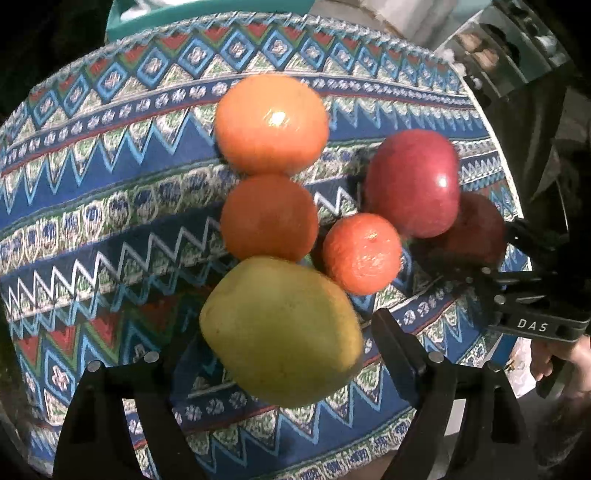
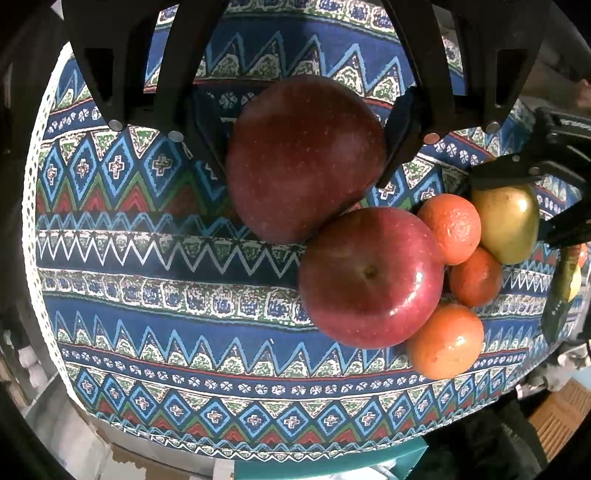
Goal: Organize fruits
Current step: 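Move the left tool to the pear while the right tool approaches the red apple, then grasp the pear with the left tool while the right tool grasps the red apple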
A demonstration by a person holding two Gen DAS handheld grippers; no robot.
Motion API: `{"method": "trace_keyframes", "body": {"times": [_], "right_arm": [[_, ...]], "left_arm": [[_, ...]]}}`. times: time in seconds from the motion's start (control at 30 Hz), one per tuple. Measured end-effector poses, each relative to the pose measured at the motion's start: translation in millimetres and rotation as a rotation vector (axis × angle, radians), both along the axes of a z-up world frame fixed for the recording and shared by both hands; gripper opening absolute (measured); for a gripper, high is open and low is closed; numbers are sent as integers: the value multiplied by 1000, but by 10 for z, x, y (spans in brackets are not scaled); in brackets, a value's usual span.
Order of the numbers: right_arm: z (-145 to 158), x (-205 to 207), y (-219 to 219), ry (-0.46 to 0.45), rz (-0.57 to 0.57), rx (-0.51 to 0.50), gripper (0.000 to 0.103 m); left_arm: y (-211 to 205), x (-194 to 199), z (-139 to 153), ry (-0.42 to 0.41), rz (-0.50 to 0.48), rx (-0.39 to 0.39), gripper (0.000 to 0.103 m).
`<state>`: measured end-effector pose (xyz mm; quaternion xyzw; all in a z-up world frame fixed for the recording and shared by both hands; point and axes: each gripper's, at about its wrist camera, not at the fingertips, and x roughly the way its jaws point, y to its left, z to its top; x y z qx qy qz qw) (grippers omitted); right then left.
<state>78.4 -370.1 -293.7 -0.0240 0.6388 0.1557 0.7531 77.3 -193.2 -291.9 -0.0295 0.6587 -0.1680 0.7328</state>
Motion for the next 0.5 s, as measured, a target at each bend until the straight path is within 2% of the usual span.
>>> {"method": "trace_keyframes", "body": {"times": [0.07,0.17,0.33,0.5], "right_arm": [[-10,20,-15,-3,2,-2,75],[26,36,-28,-11,1,-12,74],[125,29,-68,-28,-12,-21,74],[342,-19,-148,-60,-26,-13,74]], "left_arm": [[-36,10,-2,-1,-29,3,86],[-67,-9,1,-32,-50,38,77],[-59,-40,12,-51,-69,24,76],[129,-121,66,-74,-71,41,75]]}}
